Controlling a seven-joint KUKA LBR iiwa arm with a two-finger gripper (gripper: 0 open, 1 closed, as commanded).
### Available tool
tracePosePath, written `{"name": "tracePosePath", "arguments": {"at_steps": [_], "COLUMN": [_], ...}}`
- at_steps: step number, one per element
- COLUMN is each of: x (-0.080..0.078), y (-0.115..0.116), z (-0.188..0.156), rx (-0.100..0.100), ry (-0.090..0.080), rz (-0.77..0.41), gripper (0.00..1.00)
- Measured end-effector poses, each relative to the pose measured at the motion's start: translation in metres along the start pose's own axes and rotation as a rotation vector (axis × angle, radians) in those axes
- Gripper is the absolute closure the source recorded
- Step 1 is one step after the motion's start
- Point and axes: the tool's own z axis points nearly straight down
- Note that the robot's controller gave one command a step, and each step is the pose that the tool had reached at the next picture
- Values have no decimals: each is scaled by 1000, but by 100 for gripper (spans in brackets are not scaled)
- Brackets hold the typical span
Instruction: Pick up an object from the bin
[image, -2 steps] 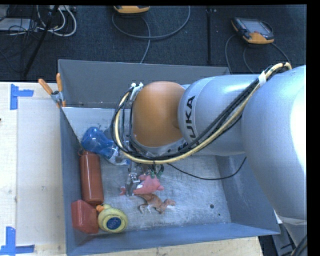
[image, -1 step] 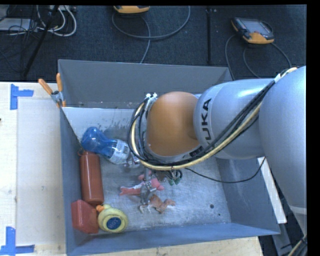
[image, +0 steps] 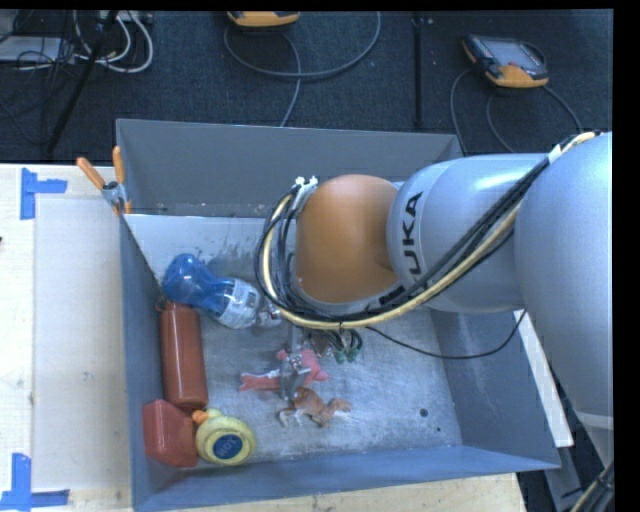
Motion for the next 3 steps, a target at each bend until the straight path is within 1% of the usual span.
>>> {"name": "tracePosePath", "arguments": {"at_steps": [1,2,3], "x": [8,-7,-7], "y": [6,8,8], "z": [42,42,42], "rx": [0,-1,-1], "ry": [-1,-9,-9], "rz": [-38,53,53], "gripper": [0,100,100]}}
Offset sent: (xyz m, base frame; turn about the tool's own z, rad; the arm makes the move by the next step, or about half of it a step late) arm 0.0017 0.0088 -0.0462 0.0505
